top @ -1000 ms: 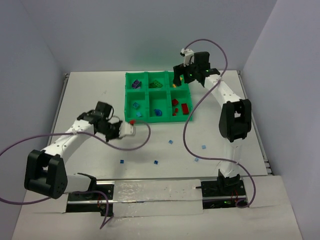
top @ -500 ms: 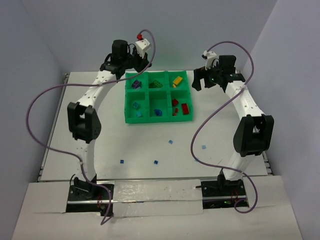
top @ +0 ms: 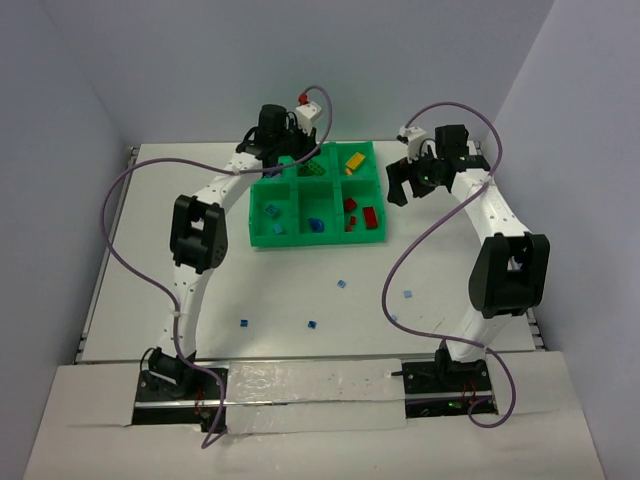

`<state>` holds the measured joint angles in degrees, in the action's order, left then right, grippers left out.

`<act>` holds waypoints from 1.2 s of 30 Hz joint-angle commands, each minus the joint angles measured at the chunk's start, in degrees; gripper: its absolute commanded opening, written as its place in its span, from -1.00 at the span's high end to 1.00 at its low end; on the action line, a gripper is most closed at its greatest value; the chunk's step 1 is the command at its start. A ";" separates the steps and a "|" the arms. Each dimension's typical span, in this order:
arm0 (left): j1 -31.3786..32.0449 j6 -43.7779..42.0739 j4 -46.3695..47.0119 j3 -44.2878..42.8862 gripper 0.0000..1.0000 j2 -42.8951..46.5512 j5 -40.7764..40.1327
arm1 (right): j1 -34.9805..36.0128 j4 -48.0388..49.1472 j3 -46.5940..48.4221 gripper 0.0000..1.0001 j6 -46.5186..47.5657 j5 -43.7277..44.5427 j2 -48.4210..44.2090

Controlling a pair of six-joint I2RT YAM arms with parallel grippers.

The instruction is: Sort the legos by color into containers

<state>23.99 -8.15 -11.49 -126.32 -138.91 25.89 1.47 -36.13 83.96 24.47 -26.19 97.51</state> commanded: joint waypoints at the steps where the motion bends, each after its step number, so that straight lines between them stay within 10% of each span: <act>1: 0.10 -1.11 4.39 -0.84 0.76 -1.16 -2.39 | -0.50 -4.34 2.02 -1.00 2.64 -1.29 -2.01; 14: 0.15 -2.63 5.25 0.43 0.01 0.48 -3.57 | 0.26 -6.58 -0.52 -1.00 5.68 -1.93 -3.06; 21: -0.15 -1.66 5.19 0.25 -0.05 5.82 -3.06 | 4.09 -7.36 -5.21 -1.00 9.49 -2.37 -6.10; 36: -12.37 14.73 4.64 30.62 -0.44 38.53 10.80 | 25.06 -8.51 -19.71 -0.98 25.49 -7.11 -14.89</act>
<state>15.54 1.54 -7.57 -102.12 -108.13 28.13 23.07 -43.31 65.44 40.92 -29.28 85.97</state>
